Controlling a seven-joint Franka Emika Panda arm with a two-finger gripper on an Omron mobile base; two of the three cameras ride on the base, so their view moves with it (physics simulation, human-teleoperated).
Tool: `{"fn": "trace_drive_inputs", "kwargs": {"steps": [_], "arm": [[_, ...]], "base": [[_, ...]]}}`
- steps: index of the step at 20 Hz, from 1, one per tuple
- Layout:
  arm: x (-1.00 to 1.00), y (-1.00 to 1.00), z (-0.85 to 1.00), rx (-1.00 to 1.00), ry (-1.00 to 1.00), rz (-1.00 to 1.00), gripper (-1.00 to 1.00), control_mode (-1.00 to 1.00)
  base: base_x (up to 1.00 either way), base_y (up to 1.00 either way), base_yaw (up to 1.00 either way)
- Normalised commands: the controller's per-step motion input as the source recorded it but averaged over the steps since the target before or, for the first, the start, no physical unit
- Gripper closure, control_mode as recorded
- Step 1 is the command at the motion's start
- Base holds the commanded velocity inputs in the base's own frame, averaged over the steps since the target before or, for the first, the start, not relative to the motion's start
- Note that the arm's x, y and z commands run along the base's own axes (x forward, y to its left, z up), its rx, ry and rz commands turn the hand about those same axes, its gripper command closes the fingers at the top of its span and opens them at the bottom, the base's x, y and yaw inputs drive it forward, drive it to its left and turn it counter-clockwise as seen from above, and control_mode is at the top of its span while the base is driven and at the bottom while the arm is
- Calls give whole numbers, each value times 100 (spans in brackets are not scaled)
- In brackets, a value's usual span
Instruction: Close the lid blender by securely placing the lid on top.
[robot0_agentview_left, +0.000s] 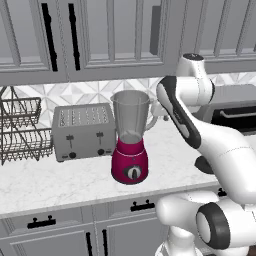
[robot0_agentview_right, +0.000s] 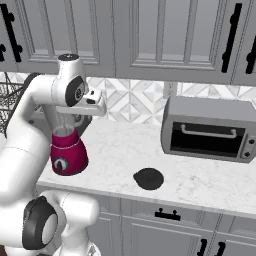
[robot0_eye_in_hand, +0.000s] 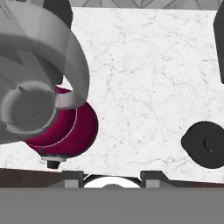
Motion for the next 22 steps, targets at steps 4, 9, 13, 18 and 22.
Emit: {"fn": "trace_drive_inputs", "kwargs": {"steps": [4, 9, 13, 18, 22], "arm": [[3, -8, -3, -3, 0, -6, -100, -100], [-16, -95, -28, 12, -2, -11, -100, -100], [-13, -100, -75, 9, -1, -13, -100, -100], [6, -100, -98, 6, 4, -11, -100, -100], [36, -98, -97, 0, 20, -4, -100, -100]], "base": [[0, 0, 0], [0, 0, 0], [0, 0, 0], [0, 0, 0], [0, 0, 0]]}}
